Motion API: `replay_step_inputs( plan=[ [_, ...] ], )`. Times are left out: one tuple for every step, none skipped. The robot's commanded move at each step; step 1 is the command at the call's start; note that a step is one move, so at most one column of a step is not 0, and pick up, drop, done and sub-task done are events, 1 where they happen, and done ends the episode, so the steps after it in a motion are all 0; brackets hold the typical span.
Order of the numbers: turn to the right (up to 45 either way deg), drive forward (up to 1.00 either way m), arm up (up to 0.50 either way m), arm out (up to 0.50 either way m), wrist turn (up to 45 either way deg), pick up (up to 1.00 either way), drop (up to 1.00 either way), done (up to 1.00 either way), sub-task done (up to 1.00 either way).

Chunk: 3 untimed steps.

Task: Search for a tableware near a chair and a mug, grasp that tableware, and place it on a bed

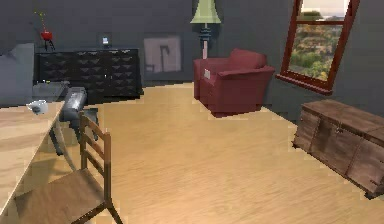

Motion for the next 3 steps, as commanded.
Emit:
replay_step_inputs(
  plan=[
    [0.0, 0.05, 0.00, 0.00, 0.0, 0.00, 0.00, 0.00, 0.00],
    [3.0, 0.00, 0.00, 0.00, 0.0, 0.00, 0.00, 0.00, 0.00],
    [0.0, 0.90, 0.00, 0.00, 0.0, 0.00, 0.00, 0.00, 0.00]
  ],
)
